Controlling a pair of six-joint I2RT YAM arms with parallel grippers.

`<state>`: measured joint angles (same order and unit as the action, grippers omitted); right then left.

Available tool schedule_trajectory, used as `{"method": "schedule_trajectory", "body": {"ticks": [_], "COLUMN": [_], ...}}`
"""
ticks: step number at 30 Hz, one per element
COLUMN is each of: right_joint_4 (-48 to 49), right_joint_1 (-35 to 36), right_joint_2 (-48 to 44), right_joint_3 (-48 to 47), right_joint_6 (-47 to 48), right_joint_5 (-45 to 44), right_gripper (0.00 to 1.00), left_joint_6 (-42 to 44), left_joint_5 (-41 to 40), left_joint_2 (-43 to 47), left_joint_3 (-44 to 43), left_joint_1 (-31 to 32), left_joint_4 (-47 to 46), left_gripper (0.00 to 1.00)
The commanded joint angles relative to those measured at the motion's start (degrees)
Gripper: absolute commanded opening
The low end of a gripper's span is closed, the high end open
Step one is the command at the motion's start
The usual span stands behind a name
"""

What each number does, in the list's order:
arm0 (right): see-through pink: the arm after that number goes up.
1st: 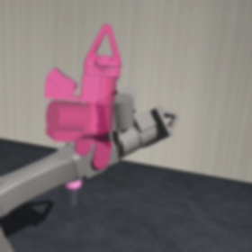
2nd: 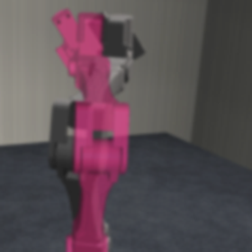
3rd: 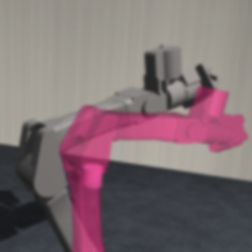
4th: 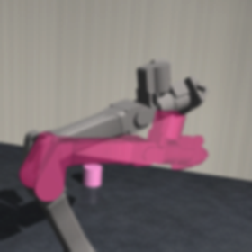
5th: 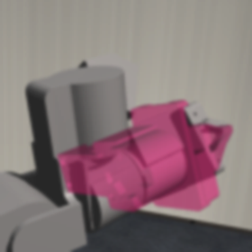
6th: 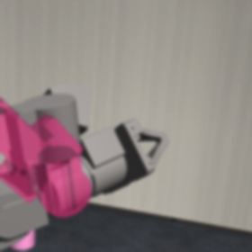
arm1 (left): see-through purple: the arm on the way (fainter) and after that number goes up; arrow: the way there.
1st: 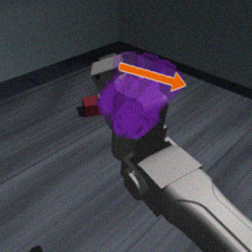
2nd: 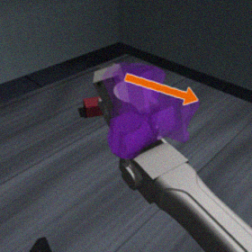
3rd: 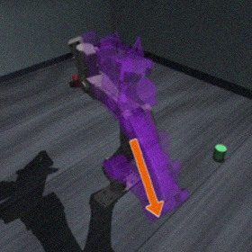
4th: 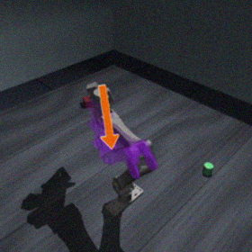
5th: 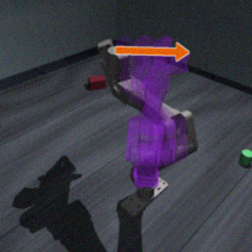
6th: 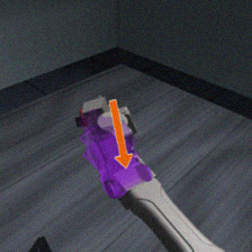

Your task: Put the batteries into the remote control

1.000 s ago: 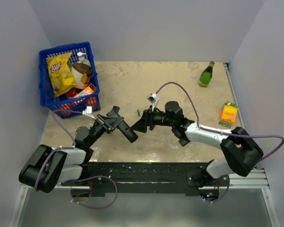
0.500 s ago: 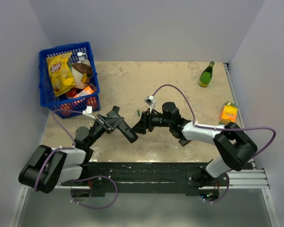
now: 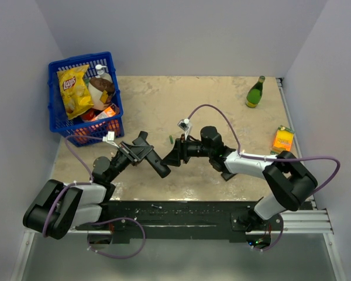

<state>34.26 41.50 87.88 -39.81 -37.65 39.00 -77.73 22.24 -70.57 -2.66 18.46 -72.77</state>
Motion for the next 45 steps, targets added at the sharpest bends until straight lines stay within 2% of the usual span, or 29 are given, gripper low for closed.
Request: {"method": "schedule_trajectory", "body": {"ticks": [1, 17, 23, 30, 33, 39, 42, 44, 45], "right_joint_4": [3.8, 6.0, 5.8, 3.4, 3.1, 1.2, -3.5, -6.7, -7.2], "right_joint_1": [-0.2, 1.0, 1.4, 1.7, 1.7, 1.7, 1.7, 1.7, 1.7], "right_joint_2": [0.6, 4.0, 4.6, 5.2, 5.5, 4.1, 2.0, 1.1, 0.2], "right_joint_3": [-0.7, -2.0, -2.4, -2.8, -2.8, -3.2, -4.0, -4.2, -4.3], "right_joint_6": [-1.0, -2.1, -2.0, -0.2, 0.1, 1.6, 4.8, 6.9, 7.4], "right_joint_5": [2.8, 5.5, 5.3, 4.6, 4.9, 4.2, 1.2, -0.9, -1.1], "right_gripper": [0.65, 0.64, 0.55, 0.35, 0.3, 0.3, 0.27, 0.31, 0.41], "left_joint_6": [1.6, 2.2, 3.0, 4.2, 4.6, 5.0, 5.3, 5.4, 5.9], "left_joint_5": [1.6, 3.1, 3.1, 3.0, 2.9, 3.3, 3.2, 2.8, 2.7], "left_joint_2": [1.0, 1.2, 1.7, 3.0, 4.0, 3.9, 3.7, 3.3, 3.2], "left_joint_3": [8.4, 6.9, 6.4, 6.3, 6.2, 6.2, 6.2, 6.4, 6.3], "left_joint_1": [0.1, 0.7, 1.7, 2.6, 2.7, 2.7, 3.1, 3.4, 3.4], "left_joint_4": [-35.9, -35.9, -35.9, -35.9, -35.9, -35.9, -35.9, -35.9, -35.9], "left_gripper": [0.0, 0.0, 0.0, 0.0, 0.0, 0.0, 0.0, 0.0, 0.0]}}
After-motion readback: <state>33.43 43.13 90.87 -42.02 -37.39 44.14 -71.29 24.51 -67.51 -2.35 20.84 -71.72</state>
